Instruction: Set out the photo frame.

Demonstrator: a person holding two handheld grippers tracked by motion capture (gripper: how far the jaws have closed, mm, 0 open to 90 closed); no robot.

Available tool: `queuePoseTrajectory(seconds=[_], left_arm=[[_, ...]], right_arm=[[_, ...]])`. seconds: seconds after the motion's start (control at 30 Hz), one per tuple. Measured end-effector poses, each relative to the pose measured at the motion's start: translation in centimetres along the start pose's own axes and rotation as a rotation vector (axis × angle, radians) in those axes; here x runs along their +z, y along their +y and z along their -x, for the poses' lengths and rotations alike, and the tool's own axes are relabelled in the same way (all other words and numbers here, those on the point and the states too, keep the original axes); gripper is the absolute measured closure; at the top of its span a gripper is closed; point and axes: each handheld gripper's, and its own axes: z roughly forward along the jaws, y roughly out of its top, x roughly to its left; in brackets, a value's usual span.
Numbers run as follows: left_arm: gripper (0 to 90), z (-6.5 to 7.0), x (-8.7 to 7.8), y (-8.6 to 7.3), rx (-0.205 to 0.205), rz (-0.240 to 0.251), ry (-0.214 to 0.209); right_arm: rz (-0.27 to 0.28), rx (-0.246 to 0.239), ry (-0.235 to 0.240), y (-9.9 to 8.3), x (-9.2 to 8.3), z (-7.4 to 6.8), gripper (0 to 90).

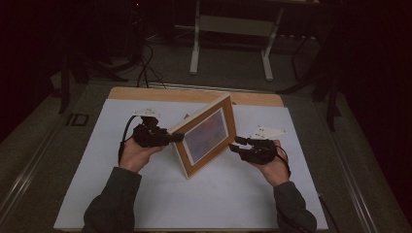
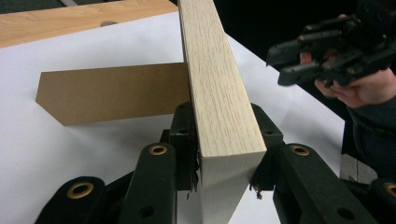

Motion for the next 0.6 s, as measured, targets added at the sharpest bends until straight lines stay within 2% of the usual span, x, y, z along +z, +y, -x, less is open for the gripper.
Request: queuePoseTrajectory(seconds=[0.3,0.6], left_arm=[[70.0,-1.2,-0.6,0.3,0.026,-0.023,-0.04],[70.4,-2.2,-0.8,0.5,0.032,-0.036,-0.082]], right_arm=[[-0.007,-0.006,-0.026,1.0,0.2,1.3,58.9],[-0.011,0.001,-0.056,2.0,0.2,2.5,56.7]])
